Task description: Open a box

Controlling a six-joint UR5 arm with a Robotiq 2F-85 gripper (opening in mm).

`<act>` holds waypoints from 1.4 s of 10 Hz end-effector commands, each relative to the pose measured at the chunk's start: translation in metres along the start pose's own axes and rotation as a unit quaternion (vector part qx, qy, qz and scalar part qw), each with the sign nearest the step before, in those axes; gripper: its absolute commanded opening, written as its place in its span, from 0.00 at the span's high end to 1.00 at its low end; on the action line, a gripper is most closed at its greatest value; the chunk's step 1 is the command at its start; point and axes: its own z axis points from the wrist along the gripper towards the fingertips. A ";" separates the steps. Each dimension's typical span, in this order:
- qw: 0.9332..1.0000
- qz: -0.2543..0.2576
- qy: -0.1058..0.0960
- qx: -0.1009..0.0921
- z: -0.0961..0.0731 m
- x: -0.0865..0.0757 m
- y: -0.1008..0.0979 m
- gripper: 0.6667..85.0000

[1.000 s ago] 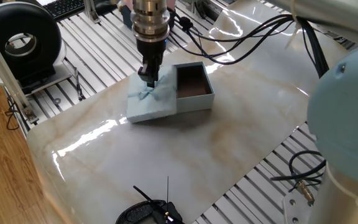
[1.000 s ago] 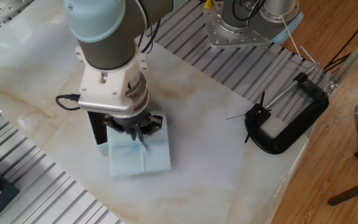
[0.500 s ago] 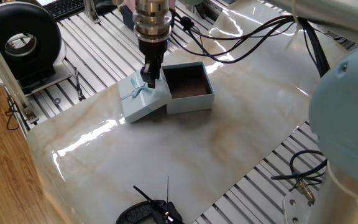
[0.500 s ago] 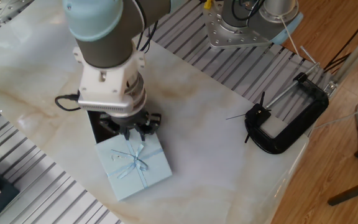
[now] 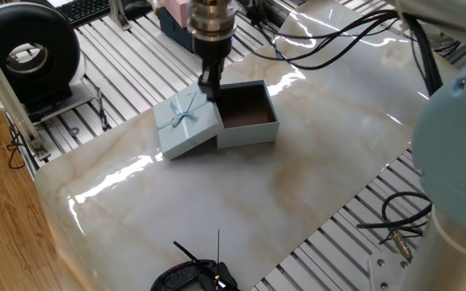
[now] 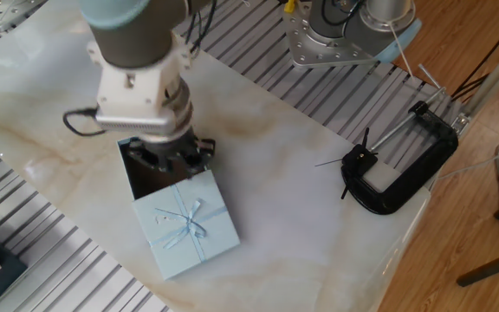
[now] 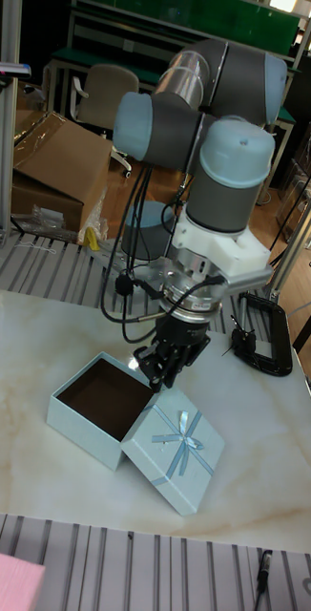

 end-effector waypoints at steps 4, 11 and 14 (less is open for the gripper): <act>0.995 0.070 -0.010 0.075 -0.017 0.017 -0.051 0.99; 0.990 0.133 -0.028 0.034 -0.042 0.028 -0.058 0.99; 0.987 0.153 -0.019 0.034 -0.053 0.050 -0.073 0.99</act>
